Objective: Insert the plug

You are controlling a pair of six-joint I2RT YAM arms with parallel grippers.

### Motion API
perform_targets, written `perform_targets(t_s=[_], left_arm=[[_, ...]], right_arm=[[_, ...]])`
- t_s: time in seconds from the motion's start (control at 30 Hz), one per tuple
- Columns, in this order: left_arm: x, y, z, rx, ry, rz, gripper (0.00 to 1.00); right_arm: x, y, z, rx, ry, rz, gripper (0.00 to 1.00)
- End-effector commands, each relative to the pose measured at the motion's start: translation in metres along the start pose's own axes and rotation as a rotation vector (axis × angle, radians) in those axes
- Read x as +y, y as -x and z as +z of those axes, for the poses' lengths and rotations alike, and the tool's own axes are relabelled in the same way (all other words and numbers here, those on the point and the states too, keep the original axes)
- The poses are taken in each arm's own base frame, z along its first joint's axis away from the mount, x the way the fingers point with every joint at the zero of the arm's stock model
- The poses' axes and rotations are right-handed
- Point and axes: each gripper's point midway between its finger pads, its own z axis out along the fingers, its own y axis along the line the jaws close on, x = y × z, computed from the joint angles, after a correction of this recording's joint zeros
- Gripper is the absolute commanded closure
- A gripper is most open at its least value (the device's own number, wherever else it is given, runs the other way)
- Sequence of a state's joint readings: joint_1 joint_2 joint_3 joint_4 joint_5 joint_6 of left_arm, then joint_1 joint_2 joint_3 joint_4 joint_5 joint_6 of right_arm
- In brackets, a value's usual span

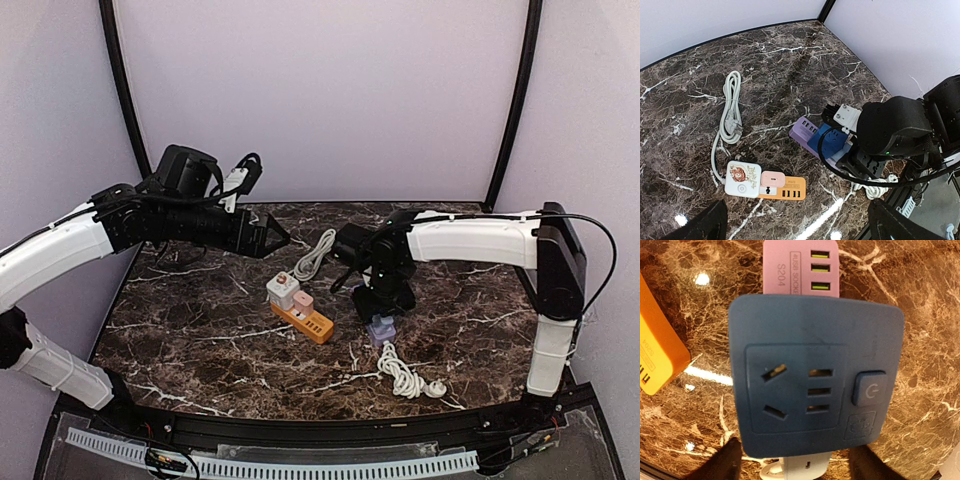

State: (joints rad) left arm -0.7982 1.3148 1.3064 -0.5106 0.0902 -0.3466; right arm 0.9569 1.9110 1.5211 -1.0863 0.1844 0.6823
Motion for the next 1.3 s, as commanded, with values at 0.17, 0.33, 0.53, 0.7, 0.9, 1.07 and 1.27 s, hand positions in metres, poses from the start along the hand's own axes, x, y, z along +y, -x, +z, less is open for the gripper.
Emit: perform_targets(t_s=[0.17, 0.33, 0.53, 0.7, 0.9, 1.07, 1.27], left_arm=[[-0.004, 0.009, -0.002, -0.029, -0.021, 0.0, 0.01], [-0.005, 0.01, -0.002, -0.036, -0.026, -0.003, 0.01], [-0.007, 0.012, -0.003, -0.04, -0.034, -0.007, 0.01], [-0.008, 0.012, -0.004, -0.04, -0.041, -0.022, 0.01], [-0.008, 0.01, -0.005, -0.04, -0.045, -0.04, 0.01], [-0.008, 0.009, -0.004, -0.039, -0.048, -0.052, 0.01], [-0.009, 0.009, -0.003, -0.038, -0.054, -0.058, 0.01]], right_arm=[[-0.004, 0.021, -0.057, -0.108, 0.039, 0.018, 0.01], [-0.002, 0.024, -0.066, -0.116, 0.056, 0.011, 0.01], [0.006, 0.018, -0.066, -0.131, 0.16, 0.013, 0.12], [-0.001, 0.009, -0.059, -0.132, 0.274, 0.046, 0.27], [-0.014, -0.001, -0.048, -0.127, 0.455, 0.13, 0.49], [-0.021, -0.006, -0.036, -0.128, 0.498, 0.15, 0.62], [-0.019, 0.0, -0.025, -0.128, 0.554, 0.165, 0.68]])
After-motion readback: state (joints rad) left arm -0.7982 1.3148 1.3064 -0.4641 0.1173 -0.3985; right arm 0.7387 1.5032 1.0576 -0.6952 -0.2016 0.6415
